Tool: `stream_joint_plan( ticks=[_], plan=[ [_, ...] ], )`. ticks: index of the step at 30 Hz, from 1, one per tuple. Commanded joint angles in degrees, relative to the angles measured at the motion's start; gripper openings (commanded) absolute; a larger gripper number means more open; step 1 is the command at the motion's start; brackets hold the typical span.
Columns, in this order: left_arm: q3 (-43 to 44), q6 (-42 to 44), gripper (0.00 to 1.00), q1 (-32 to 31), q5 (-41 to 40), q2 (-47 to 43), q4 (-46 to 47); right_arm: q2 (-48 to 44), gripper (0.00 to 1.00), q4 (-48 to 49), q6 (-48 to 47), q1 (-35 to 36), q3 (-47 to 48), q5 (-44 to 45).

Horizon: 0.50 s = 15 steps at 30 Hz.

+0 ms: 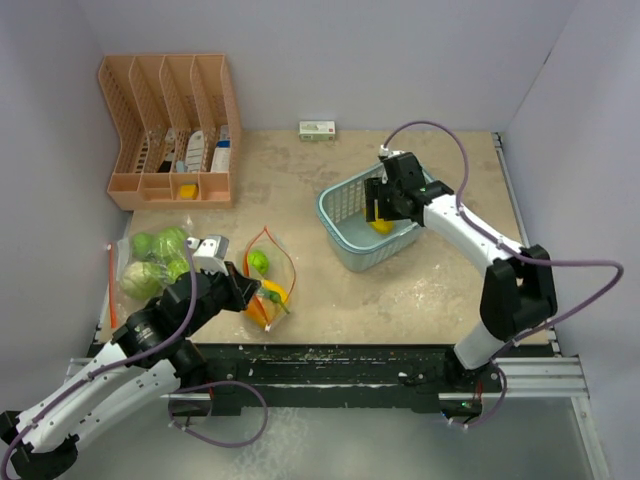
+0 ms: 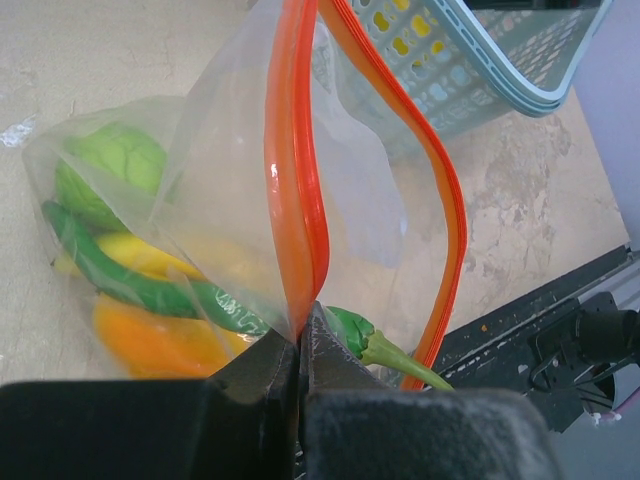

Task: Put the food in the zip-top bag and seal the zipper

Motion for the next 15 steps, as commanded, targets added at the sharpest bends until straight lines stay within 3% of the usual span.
stream_joint_plan(
  ticks=[1, 2, 4, 15],
  plan=[
    [2.9, -1.2, 0.00, 0.0, 0.0, -0.6, 0.9, -1.2, 0.90, 2.5, -2.3, -0.2, 0.5, 0.9],
    [2.9, -1.2, 0.00, -0.1, 0.0, -0.6, 0.8, -0.1, 0.96, 2.7, -2.6, -0.2, 0.8, 1.8],
    [3.0, -1.2, 0.00, -0.1, 0.0, -0.5, 0.7, 2.6, 0.99, 2.6, -3.4, -0.3, 2.2, 3.0],
    [3.1, -1.5, 0.00, -0.1, -0.4, -1.2, -0.5, 12.4, 1.00, 10.4, -6.0, -1.6, 2.1, 3.8]
  ],
)
